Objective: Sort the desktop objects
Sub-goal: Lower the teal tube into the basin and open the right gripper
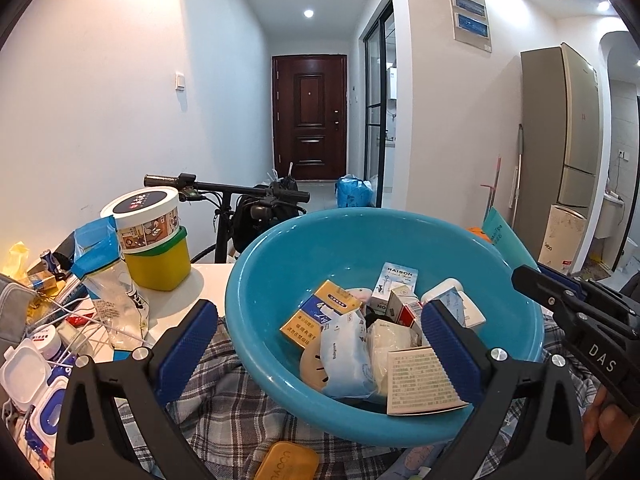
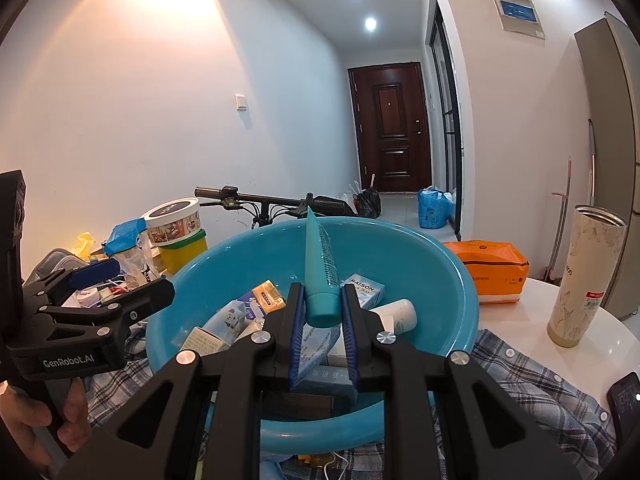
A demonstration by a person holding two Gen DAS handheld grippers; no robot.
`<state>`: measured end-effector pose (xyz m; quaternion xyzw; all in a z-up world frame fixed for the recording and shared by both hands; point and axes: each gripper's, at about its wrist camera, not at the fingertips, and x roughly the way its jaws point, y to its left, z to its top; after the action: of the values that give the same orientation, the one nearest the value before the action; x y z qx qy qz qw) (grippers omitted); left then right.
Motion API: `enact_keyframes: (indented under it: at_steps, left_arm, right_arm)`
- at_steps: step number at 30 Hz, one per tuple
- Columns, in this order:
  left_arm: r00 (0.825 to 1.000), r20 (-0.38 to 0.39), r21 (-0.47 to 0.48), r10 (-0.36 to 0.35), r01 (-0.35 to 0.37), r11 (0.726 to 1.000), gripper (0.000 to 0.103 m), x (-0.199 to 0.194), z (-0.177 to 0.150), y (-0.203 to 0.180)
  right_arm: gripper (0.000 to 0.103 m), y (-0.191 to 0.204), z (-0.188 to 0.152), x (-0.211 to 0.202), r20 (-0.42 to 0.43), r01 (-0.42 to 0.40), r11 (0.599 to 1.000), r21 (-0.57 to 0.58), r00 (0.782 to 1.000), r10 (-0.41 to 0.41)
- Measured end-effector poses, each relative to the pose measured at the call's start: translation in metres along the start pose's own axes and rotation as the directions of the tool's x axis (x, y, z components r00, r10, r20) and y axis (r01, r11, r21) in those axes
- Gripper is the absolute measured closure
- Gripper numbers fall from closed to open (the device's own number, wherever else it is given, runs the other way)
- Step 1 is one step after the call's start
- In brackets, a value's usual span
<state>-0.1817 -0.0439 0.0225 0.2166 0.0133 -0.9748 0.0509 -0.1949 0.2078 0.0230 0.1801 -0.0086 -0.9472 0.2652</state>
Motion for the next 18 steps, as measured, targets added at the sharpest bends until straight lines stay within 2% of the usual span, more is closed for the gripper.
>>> enact_keyframes:
  at_steps: [18]
  left_arm:
    - [1.0,-0.008,0.004,0.0,0.0,1.0,0.0,0.0001,-0.0011,-0.0024]
  right_arm:
    - [0.086,-0.0001,0.0013,-0.0018,0.003,-0.001,1.0,0.007,1.0,0.001]
